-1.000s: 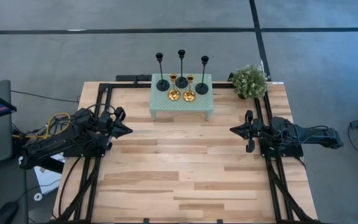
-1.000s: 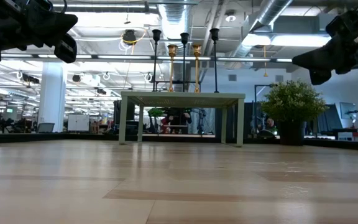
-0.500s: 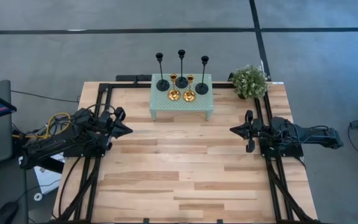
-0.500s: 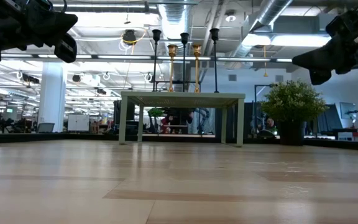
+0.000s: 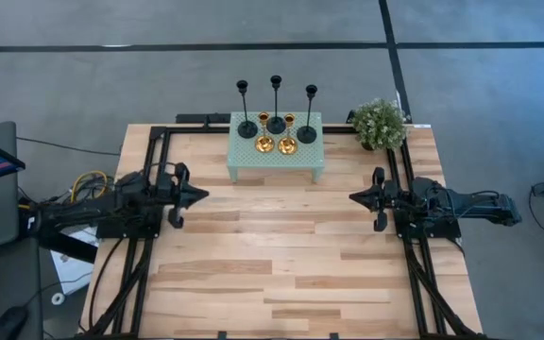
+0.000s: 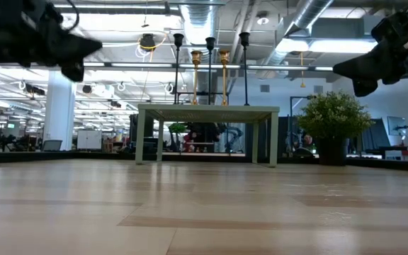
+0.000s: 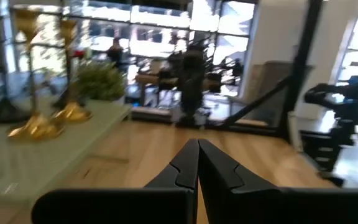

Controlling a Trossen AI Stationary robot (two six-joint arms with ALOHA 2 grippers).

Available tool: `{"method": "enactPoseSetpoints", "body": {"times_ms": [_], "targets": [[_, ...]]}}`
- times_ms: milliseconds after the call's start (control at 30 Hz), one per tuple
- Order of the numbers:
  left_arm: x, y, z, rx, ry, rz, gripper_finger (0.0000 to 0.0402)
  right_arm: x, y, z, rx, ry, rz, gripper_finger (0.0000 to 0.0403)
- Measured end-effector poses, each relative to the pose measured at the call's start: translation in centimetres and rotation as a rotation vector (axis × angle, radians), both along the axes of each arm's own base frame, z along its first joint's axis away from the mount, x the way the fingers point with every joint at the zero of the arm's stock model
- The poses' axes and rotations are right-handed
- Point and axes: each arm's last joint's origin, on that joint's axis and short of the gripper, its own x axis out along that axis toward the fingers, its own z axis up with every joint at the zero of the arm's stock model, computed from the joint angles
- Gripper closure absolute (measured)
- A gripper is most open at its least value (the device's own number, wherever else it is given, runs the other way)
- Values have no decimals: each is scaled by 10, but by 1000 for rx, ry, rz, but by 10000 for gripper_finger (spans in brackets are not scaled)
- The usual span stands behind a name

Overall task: Pick & Place candle stick holders
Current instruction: Return to Home Position

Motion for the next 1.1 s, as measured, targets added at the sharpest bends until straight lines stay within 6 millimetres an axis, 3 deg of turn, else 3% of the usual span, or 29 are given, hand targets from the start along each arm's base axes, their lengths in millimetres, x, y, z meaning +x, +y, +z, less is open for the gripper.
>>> {"method": "enactPoseSetpoints", "body": {"times_ms": [133, 1100], "targets": [[4, 1, -15, -26, 46, 34, 393, 0, 0, 0, 0, 0, 0, 403], [6, 1, -21, 46, 108, 55, 393, 0, 0, 0, 0, 0, 0, 403]]}}
